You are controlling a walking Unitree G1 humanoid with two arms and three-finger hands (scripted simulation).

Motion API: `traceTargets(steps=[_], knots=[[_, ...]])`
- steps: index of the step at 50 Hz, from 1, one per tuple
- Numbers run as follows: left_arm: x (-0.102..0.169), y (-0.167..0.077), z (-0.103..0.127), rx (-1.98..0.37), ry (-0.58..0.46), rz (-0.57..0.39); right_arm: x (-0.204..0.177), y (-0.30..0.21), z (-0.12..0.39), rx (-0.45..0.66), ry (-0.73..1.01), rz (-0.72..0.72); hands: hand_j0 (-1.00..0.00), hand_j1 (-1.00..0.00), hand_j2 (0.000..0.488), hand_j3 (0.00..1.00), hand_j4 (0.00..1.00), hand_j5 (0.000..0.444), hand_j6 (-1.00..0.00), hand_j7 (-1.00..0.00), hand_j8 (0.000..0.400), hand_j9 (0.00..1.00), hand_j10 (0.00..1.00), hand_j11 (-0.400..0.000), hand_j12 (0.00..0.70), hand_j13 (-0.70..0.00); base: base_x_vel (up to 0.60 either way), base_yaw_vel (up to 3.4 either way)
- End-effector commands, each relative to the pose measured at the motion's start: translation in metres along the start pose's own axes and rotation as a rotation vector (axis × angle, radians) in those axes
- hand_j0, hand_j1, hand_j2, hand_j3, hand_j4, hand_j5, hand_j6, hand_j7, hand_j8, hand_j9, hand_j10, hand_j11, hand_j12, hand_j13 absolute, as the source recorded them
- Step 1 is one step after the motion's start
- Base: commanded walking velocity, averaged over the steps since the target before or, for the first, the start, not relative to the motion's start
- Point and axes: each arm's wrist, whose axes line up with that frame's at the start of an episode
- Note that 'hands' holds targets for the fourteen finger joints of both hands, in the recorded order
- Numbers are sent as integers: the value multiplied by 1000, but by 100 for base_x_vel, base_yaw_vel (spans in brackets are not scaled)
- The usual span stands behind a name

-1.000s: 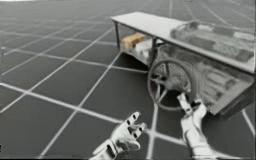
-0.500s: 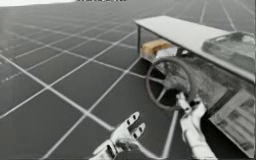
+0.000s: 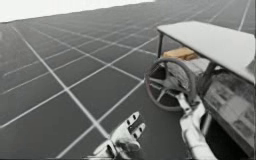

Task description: Pick up and drop off the object

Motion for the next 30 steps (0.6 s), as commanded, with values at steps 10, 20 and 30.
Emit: traceTargets(steps=[10,20,30], knots=[[0,0,0,-2,-2,-4,0,4,5,10,-23,15,0,0,0,1000,1000,0,0,0,0,1000,1000,-400,0,-700,47,28],[0,0,0,-2,-2,-4,0,4,5,10,-23,15,0,0,0,1000,1000,0,0,0,0,1000,1000,-400,0,-700,50,21],[0,0,0,-2,-2,-4,0,4,5,10,-23,15,0,0,0,1000,1000,0,0,0,0,1000,1000,-400,0,-700,49,18]])
